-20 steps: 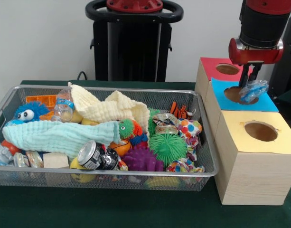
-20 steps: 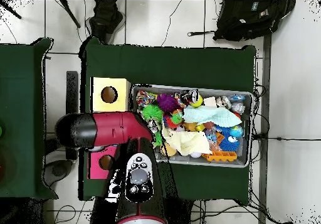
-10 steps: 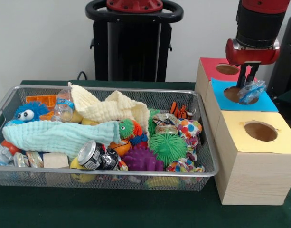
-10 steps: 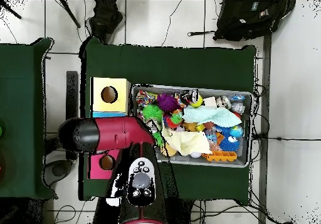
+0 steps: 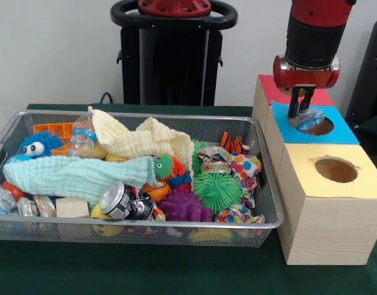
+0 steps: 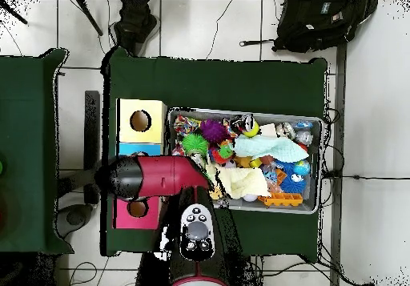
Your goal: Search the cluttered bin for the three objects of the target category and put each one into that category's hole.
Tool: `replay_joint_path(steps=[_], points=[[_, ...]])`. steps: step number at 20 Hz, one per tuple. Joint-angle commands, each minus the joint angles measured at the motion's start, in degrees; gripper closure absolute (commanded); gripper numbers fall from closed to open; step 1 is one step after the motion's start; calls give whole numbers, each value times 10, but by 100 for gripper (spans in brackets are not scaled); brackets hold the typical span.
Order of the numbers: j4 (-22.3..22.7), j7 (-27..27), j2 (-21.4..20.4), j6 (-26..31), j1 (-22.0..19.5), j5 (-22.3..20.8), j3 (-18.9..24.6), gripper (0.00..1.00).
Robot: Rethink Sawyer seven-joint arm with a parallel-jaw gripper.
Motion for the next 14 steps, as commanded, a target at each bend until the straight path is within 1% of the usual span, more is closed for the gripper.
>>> replay_joint_path(steps=[1, 4, 5, 6, 7, 11, 14], points=[[47, 50, 21, -58, -36, -6, 44, 0], [40, 62, 24, -52, -32, -1, 38, 0], [28, 59, 25, -41, -26, -9, 33, 0], [24, 60, 26, -31, -24, -7, 33, 0], [24, 67, 27, -37, -25, -1, 39, 0], [23, 79, 29, -28, -21, 11, 44, 0], [14, 83, 30, -19, -15, 12, 42, 0]])
